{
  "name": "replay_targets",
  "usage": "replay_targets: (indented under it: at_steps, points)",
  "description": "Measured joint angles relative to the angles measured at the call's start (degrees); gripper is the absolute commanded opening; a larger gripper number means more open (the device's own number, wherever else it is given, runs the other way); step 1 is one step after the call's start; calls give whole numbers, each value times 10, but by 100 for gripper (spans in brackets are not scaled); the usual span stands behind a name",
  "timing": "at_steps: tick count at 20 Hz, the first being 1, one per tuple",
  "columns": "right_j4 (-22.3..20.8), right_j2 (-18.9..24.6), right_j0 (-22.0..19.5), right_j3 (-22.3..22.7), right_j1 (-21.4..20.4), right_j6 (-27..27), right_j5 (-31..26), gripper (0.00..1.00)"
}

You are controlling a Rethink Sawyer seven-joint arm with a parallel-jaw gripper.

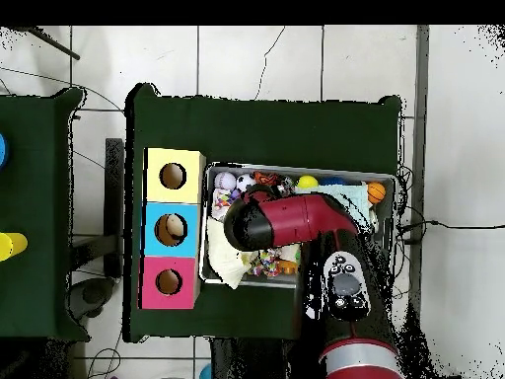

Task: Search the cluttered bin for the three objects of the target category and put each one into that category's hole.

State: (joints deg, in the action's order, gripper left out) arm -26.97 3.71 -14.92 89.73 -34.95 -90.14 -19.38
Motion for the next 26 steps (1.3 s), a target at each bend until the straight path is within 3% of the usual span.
replay_targets:
  at_steps: [15,26]
  points:
    - [0,19,-51,0,48,0,30,100]
    - [0,78,-109,1,60,0,31,100]
